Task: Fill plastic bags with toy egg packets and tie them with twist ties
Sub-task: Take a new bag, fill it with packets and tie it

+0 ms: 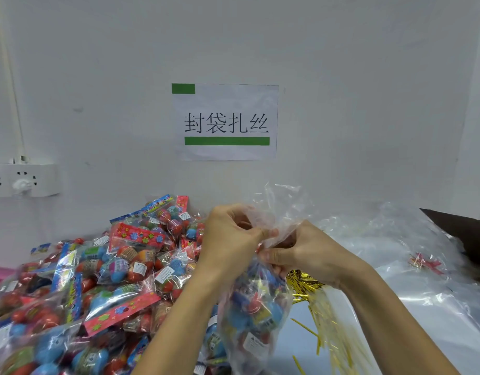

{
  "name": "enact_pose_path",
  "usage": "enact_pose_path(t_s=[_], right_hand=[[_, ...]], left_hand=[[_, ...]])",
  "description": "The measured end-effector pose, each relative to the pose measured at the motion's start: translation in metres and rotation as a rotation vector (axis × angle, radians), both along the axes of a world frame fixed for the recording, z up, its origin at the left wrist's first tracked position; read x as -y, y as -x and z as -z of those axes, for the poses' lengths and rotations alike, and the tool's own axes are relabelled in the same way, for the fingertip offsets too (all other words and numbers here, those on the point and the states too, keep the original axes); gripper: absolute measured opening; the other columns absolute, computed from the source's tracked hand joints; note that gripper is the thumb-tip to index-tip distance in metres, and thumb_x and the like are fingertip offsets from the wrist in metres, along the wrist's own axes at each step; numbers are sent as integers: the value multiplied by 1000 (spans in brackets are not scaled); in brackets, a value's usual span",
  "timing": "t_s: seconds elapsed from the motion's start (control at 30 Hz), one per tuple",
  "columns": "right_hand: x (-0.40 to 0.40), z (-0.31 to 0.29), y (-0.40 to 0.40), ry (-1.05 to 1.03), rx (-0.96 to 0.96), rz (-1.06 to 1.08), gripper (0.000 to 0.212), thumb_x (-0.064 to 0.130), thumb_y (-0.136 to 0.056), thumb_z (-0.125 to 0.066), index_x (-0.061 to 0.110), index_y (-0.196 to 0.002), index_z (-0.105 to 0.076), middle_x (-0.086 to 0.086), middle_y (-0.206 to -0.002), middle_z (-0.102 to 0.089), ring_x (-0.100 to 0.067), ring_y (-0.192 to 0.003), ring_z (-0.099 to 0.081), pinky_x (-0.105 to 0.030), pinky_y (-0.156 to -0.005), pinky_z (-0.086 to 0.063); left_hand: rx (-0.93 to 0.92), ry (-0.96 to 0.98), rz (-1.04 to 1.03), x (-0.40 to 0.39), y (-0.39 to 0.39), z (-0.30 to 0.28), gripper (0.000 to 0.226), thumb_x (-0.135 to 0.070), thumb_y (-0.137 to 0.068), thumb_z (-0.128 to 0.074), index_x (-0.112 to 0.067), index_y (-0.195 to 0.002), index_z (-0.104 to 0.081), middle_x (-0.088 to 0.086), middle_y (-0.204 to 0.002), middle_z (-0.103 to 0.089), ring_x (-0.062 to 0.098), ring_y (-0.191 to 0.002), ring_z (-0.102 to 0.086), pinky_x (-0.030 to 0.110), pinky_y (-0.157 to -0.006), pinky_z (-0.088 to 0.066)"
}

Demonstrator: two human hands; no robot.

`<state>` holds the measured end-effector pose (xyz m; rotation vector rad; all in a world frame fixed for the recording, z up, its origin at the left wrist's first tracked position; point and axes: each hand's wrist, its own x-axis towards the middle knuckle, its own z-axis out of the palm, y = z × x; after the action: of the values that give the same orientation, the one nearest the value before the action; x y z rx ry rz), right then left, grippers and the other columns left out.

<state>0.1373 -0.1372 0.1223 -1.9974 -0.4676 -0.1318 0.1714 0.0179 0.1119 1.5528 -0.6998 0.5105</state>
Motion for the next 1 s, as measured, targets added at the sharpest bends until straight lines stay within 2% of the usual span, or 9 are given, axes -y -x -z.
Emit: enact_pose_path(t_s=[0.23,0.33,0.4,0.57,0.63,0.73,0.8,0.9,1.0], right_hand=[[0,2,-3,5,1,87,7,-7,-85,-68,-8,-83,-75,-8,-61,-65,-16,-55,-59,-26,-55,-50],[4,3,-5,-63,5,187,10,-6,-84,-67,-4,-78,-75,-10,-64,-66,-16,-57,-58,-29,-57,-49],[12,1,-7,-147,7,276,13,-1,-84,-72,0,-72,-74,-12,-64,-67,-18,-57,-60,-31,-58,-51],[34,0,-17,-379,86,542,27,-2,-81,-73,4,-55,-70,-8,-51,-63,-16,-47,-58,-29,-51,-49],[40,1,-20,-458,82,619,20,0,-82,-73,1,-62,-70,-7,-50,-63,-14,-45,-59,-27,-49,-50],[46,2,-22,-540,56,673,18,2,-84,-74,-2,-67,-69,-5,-48,-62,-11,-44,-59,-20,-47,-49],[48,1,-21,-597,29,656,18,0,-85,-72,-2,-68,-68,-4,-49,-62,-11,-45,-59,-20,-49,-50],[48,-3,-16,-746,-36,574,18,-3,-88,-67,-1,-70,-67,-3,-50,-62,-8,-45,-58,-17,-47,-50],[46,-8,-14,-898,-92,489,15,-5,-89,-64,0,-75,-66,-2,-51,-63,-5,-43,-58,-14,-45,-50]], left_hand=[[-106,30,-48,12,-7,8,20,-8,-73,-85,-20,-67,-72,-1,-69,-74,17,-65,-73,20,-55,-54],[-129,21,-69,8,-12,11,19,-27,-70,-90,-30,-78,-73,-12,-83,-75,3,-79,-70,12,-64,-51],[-122,-35,-87,3,-17,14,36,-48,-66,-88,-39,-96,-70,-18,-97,-73,-4,-91,-65,11,-71,-50],[-241,-147,92,-6,-22,24,77,-81,-49,-76,-52,-116,-56,-19,-125,-62,3,-117,-59,22,-88,-51],[-241,-255,171,-8,-21,29,80,-74,-50,-80,-61,-122,-48,-23,-137,-53,1,-125,-52,21,-90,-49],[-209,-343,261,-7,-20,38,99,-46,-55,-92,-66,-134,-35,-28,-151,-36,5,-137,-41,37,-106,-47],[-213,-341,289,-4,-18,44,113,-36,-55,-96,-67,-139,-26,-29,-153,-30,5,-138,-40,40,-107,-48],[-228,-274,282,0,-18,52,115,-26,-56,-97,-67,-138,-27,-29,-146,-41,-1,-128,-51,26,-97,-51],[-277,-75,309,2,-23,57,94,-13,-63,-94,-53,-133,-47,-10,-133,-63,20,-111,-69,41,-89,-59]])
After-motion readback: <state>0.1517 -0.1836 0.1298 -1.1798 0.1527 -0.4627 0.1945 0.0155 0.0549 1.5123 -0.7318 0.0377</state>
